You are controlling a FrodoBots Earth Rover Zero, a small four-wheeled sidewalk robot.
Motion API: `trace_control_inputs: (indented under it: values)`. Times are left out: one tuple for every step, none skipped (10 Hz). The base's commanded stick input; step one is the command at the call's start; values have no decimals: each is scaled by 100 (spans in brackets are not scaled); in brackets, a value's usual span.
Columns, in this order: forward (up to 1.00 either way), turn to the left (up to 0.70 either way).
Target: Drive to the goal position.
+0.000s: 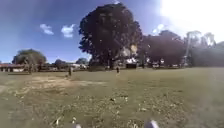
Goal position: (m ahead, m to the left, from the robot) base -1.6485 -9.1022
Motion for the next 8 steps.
trace_control_inputs:
  values:
    - [70, -34]
    - [70, -34]
    - [70, -34]
    - [70, -34]
    - [70, -34]
    - [70, -34]
    - [70, -34]
    - [70, -34]
